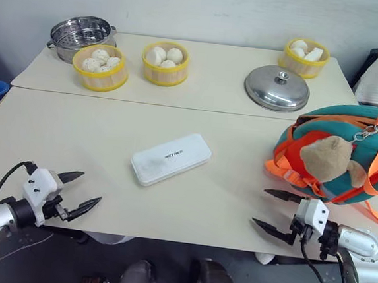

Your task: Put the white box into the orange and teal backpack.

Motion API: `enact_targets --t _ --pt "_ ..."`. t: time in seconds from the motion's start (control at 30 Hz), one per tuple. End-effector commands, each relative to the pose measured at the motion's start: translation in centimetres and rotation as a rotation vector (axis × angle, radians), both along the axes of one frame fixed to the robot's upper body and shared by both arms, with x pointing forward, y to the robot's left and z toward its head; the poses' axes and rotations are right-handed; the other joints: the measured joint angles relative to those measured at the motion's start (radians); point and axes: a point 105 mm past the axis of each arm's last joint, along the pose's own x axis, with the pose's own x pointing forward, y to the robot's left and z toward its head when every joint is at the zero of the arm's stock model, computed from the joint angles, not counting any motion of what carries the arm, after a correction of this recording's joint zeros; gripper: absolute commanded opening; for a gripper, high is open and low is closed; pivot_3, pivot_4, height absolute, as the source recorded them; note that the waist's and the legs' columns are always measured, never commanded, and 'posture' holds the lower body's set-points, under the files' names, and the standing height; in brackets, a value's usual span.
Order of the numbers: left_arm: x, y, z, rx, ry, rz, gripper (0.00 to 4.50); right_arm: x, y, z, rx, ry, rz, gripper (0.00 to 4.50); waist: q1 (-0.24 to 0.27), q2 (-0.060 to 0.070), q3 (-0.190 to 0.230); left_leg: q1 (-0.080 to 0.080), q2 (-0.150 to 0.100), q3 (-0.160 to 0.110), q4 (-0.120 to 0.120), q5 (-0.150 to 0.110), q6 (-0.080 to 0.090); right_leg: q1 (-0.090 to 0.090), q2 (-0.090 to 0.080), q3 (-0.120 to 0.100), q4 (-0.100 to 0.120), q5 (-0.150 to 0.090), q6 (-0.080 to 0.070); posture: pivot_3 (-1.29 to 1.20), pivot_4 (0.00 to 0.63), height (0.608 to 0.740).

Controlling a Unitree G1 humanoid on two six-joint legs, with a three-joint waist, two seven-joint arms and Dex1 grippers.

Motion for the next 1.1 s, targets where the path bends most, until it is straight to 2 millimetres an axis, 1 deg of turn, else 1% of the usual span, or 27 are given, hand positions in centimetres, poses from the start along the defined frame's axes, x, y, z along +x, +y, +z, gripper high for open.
enact_targets --t 0.03,0.13,0.23,0.3,0.37,0.43,0.57,0.63,0.7,0.73,0.77,0.83,0.9,1.0,1.1 --pt "0.4 -0.1 1.2 0.019 -0.052 -0.008 4.5 -0.1 -0.2 0.6 -0.005 -0.029 0.001 4.48 0.001 0.0 0.0 0.0 0.0 0.0 0.0 0.0 0.0 0.0 0.0 0.0 0.0 0.0 0.0 0.0 0.15 0.74" --pt "1.4 0.1 1.9 -0.006 -0.086 0.038 4.5 -0.2 0.1 0.6 -0.002 -0.013 0.008 4.48 0.002 0.0 0.0 0.0 0.0 0.0 0.0 0.0 0.0 0.0 0.0 0.0 0.0 0.0 0.0 0.0 0.15 0.74" --pt "1.8 -0.2 2.8 -0.05 -0.063 0.017 4.5 1.3 1.3 2.4 0.079 -0.02 -0.024 4.48 -0.002 0.0 0.0 0.0 0.0 0.0 0.0 0.0 0.0 0.001 0.0 0.0 0.001 0.0 0.0 0.0 0.15 0.74" --pt "2.2 0.2 3.5 -0.035 -0.084 0.045 4.12 2.6 2.5 3.1 0.068 0.048 -0.044 4.11 -0.01 0.0 0.0 0.0 0.0 0.0 0.0 0.0 0.0 0.0 0.0 0.0 0.001 0.0 0.0 0.0 0.15 0.74" --pt "2.5 0.2 3.7 -0.013 -0.086 0.074 3.64 3.9 4.4 4.2 0.063 0.077 -0.044 3.6 -0.021 0.0 0.0 0.001 0.0 0.0 0.0 0.001 -0.002 0.0 0.0 0.0 0.002 0.0 0.0 0.0 0.15 0.74" --pt "2.8 -0.2 3.5 -0.047 -0.07 0.125 3.0 5.6 6.2 5.3 0.046 0.047 -0.069 2.92 -0.026 0.0 0.0 0.001 0.0 0.0 0.0 0.002 -0.002 -0.001 0.0 0.0 0.004 0.0 0.0 0.0 0.15 0.74" --pt "2.9 -2.3 2.7 -0.12 -0.021 0.166 1.83 9.7 9.8 6.5 0.018 0.014 -0.165 1.62 -0.027 0.0 0.0 -0.001 0.0 0.0 0.0 0.002 -0.003 -0.003 0.0 0.0 0.004 0.0 0.0 0.0 0.15 0.74" --pt "3.1 -3.5 2.5 -0.164 -0.006 0.173 1.18 11.6 10.8 6.8 0.011 -0.011 -0.222 0.88 -0.024 0.0 0.0 -0.004 0.0 0.0 0.001 0.003 -0.004 -0.007 0.0 0.0 0.006 0.0 0.0 0.0 0.15 0.74" --pt "3.4 -4.4 2.0 -0.191 0.022 0.196 0.57 13.0 11.4 6.5 -0.023 -0.028 -0.259 0.21 -0.019 -0.001 0.0 -0.006 0.0 0.0 0.003 0.004 -0.007 -0.009 0.0 0.0 0.007 0.0 0.0 0.0 0.15 0.74" --pt "3.6 -4.7 1.7 -0.2 0.036 0.216 0.28 13.6 11.5 6.4 -0.029 -0.032 -0.274 0.0 -0.016 -0.001 0.0 -0.008 0.0 0.0 0.005 0.004 -0.007 -0.011 0.0 0.0 0.008 0.0 0.0 0.0 0.15 0.74" --pt "3.8 -4.9 1.5 -0.209 0.046 0.236 0.01 14.1 11.7 6.3 -0.033 -0.039 -0.284 0.0 -0.013 -0.001 0.0 -0.009 -0.001 0.0 0.007 0.004 -0.007 -0.011 0.0 0.0 0.008 0.0 0.0 0.0 0.15 0.74" --pt "4.0 -5.2 1.3 -0.219 0.061 0.26 0.01 14.6 12.0 6.3 -0.034 -0.05 -0.29 0.0 -0.015 -0.001 0.0 -0.01 -0.001 0.001 0.009 0.003 -0.005 -0.011 0.0 0.001 0.008 0.001 0.002 0.0 0.15 0.74" --pt "4.0 -5.9 1.6 -0.261 0.052 0.252 0.01 15.0 13.3 6.6 -0.006 -0.057 -0.259 0.0 -0.02 -0.001 -0.001 -0.01 -0.001 0.003 0.009 0.003 -0.004 -0.011 0.0 0.003 0.008 0.001 0.003 0.0 0.15 0.74" --pt "3.9 -6.7 1.9 -0.293 0.053 0.227 0.01 14.7 14.8 6.2 0.004 -0.039 -0.186 0.0 -0.028 -0.001 -0.001 -0.01 -0.001 0.003 0.009 0.003 -0.005 -0.011 0.001 0.003 0.008 0.002 0.003 0.0 0.15 0.74" --pt "4.0 -7.5 1.7 -0.27 0.069 0.185 0.01 13.8 15.8 5.7 0.007 -0.004 -0.101 0.0 -0.027 -0.001 -0.001 -0.01 0.001 0.003 0.008 0.004 -0.007 -0.012 0.003 0.003 0.009 0.001 0.003 0.0 0.15 0.74"
